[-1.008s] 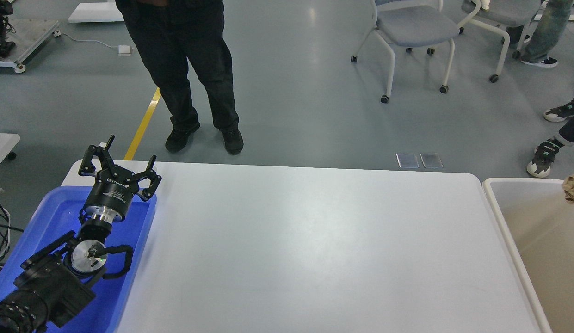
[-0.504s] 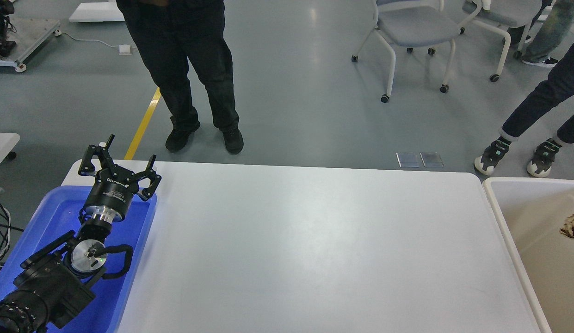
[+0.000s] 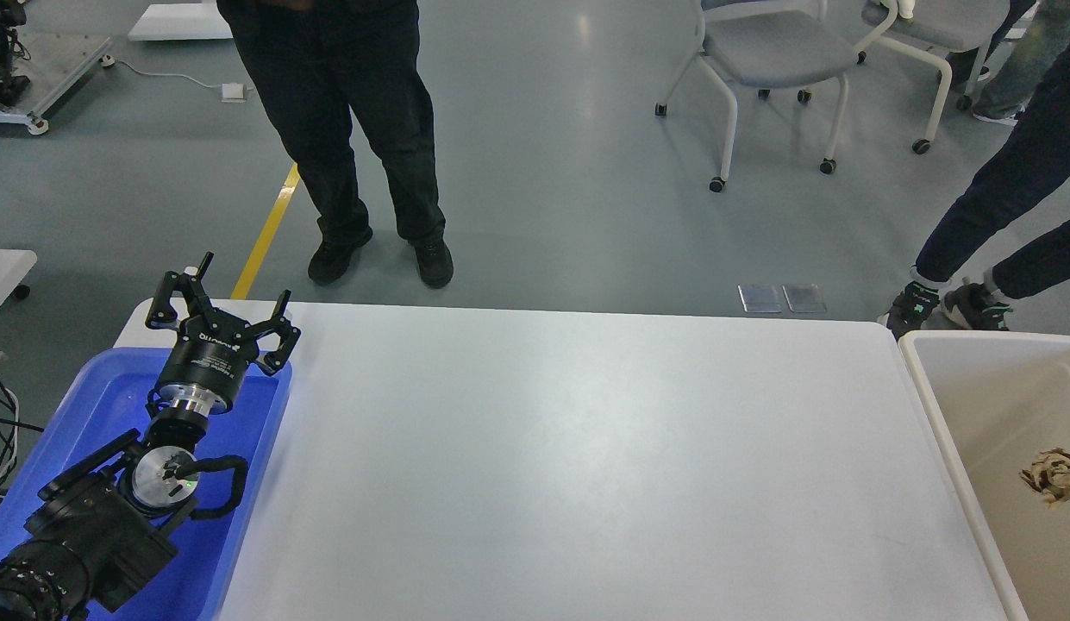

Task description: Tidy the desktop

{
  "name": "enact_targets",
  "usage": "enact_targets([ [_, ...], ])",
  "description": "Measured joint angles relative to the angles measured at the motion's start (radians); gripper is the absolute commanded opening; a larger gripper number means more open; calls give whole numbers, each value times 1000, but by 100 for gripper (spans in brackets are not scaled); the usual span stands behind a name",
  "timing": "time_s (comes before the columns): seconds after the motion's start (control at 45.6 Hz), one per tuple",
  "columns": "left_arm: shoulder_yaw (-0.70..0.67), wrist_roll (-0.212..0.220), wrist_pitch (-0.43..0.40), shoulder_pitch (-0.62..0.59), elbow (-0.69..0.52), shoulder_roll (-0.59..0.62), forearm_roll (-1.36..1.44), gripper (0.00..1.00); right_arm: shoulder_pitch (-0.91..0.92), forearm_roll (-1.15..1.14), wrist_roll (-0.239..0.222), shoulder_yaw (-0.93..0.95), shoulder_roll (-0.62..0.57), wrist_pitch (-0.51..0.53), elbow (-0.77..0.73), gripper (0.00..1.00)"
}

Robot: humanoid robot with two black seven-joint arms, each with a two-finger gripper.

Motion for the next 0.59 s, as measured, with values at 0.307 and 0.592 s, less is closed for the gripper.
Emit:
enact_targets([
  [0.307, 0, 0, 0, 0, 0, 0, 0, 100, 0, 12, 0, 50, -19, -1, -4, 100],
  [0.592, 0, 0, 0, 0, 0, 0, 0, 100, 30, 16, 6, 70, -49, -2, 1, 100],
])
